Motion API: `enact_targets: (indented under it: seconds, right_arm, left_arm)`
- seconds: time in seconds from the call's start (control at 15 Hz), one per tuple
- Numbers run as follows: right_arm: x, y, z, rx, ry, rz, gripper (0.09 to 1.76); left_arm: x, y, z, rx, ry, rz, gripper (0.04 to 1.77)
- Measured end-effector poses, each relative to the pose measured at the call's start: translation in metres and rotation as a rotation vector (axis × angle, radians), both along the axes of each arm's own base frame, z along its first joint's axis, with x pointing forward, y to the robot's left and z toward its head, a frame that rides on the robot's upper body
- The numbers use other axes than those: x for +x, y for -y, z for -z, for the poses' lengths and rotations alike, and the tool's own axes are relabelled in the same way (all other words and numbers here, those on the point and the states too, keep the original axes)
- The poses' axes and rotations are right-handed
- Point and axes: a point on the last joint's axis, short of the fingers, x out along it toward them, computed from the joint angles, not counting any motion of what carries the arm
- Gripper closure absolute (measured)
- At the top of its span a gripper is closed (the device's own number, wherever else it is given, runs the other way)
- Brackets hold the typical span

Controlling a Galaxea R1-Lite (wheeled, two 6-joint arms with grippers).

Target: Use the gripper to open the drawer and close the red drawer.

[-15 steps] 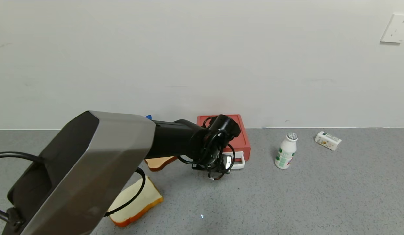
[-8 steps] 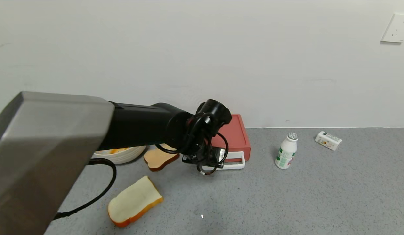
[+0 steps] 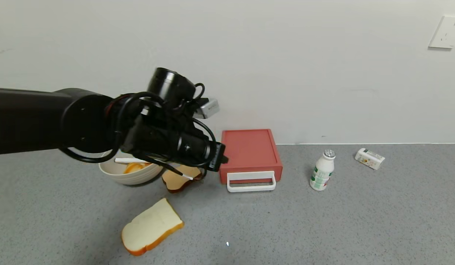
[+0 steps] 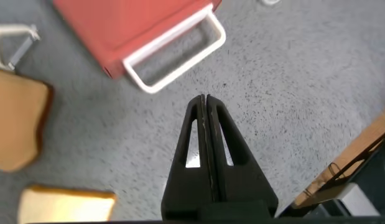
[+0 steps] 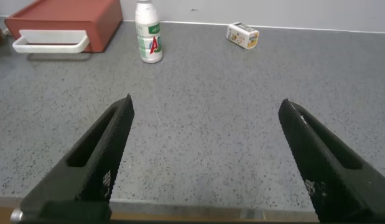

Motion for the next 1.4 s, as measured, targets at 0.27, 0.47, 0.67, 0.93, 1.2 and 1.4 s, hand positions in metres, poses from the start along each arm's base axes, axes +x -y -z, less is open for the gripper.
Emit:
enact_targets:
  seconds: [0.27, 0.47, 0.67, 0.93, 1.2, 1.4]
  right_arm:
    - [0.0, 0.0, 0.0, 0.0, 0.0, 0.0, 0.14]
    - [0.0, 0.0, 0.0, 0.0, 0.0, 0.0, 0.14]
    - [0.0, 0.0, 0.0, 0.0, 0.0, 0.0, 0.14]
    - [0.0, 0.0, 0.0, 0.0, 0.0, 0.0, 0.14]
    - [0.0, 0.0, 0.0, 0.001, 0.0, 0.0, 0.14]
    - [0.0, 0.0, 0.0, 0.004, 0.0, -0.001, 0.14]
  left_arm:
    - [-0.021, -0.044, 0.001, -0.033, 0.176, 0.116, 1.7]
    - [-0.036, -0.063, 0.007, -0.03, 0.283, 0.12, 1.65]
    - [-0.052, -0.073, 0.008, -0.027, 0.3, 0.107, 1.17]
    - [-0.067, -0.081, 0.009, -0.019, 0.308, 0.089, 0.74]
    - [-0.088, -0.101, 0.013, -0.016, 0.366, 0.013, 0.48]
    - [-0.112, -0.124, 0.015, -0.018, 0.43, -0.079, 0.36]
